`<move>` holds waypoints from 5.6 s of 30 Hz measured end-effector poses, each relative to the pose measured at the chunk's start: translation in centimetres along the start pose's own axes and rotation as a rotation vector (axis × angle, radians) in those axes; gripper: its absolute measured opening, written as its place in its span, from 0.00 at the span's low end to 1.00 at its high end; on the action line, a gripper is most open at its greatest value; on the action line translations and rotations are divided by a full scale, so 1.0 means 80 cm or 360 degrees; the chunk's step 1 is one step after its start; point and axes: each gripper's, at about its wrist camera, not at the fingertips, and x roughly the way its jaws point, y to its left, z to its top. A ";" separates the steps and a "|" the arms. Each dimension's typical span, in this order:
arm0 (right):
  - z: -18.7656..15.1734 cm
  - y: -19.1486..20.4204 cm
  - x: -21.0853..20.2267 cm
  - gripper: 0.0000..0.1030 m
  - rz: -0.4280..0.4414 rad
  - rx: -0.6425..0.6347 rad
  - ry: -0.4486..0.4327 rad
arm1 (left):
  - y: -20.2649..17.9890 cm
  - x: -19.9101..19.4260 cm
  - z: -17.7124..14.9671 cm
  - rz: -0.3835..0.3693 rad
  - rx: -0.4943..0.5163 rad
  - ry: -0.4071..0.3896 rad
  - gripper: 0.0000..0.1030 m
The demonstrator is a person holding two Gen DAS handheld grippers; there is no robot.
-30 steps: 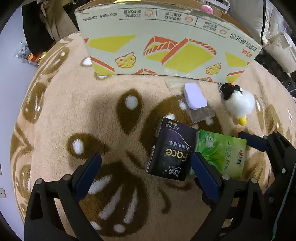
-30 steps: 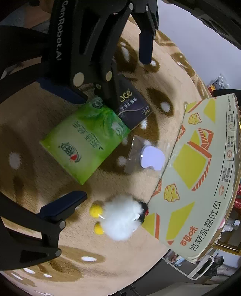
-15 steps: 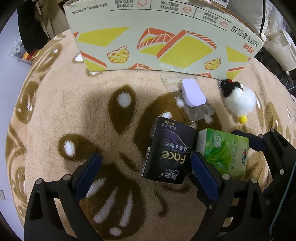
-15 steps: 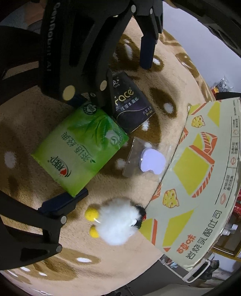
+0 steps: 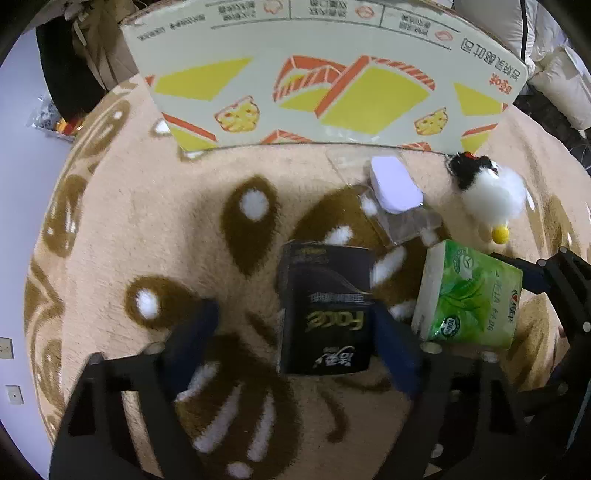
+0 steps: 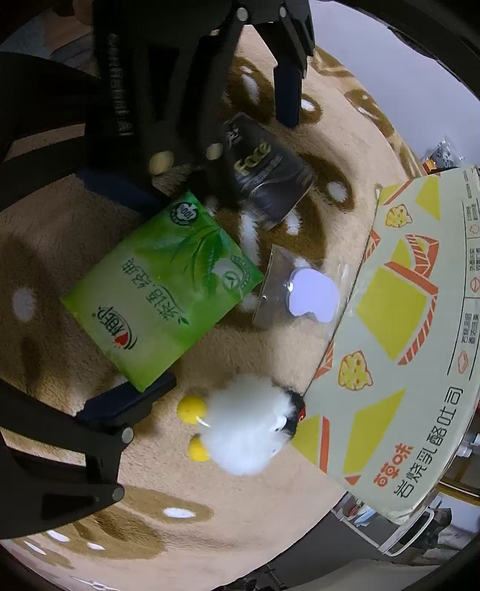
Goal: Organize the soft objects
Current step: 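Grasp the dark Face tissue pack with the left tool while the right tool grasps the green tissue pack, then lift the dark tissue pack with the left tool while the right tool carries the green pack over the box, then open the left tool over the box while the right tool releases the green pack inside, then move both tools back toward the penguin plush and the clear bag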
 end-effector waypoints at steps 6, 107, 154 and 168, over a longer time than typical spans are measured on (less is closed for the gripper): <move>-0.003 0.003 -0.006 0.76 0.0013 -0.0003 -0.0016 | 0.008 -0.012 0.002 -0.0015 -0.0013 -0.0028 0.44; 0.109 -0.115 -0.105 0.72 0.0022 0.0166 -0.0874 | -0.004 -0.101 0.154 0.0069 0.0123 -0.0874 0.44; -0.006 -0.089 -0.192 1.00 -0.0025 0.0242 -0.0822 | 0.029 -0.199 0.017 0.0190 -0.0040 -0.0877 0.93; -0.021 -0.079 -0.189 1.00 -0.0058 0.0248 -0.0783 | 0.040 -0.192 -0.010 0.0165 -0.0118 -0.0797 0.93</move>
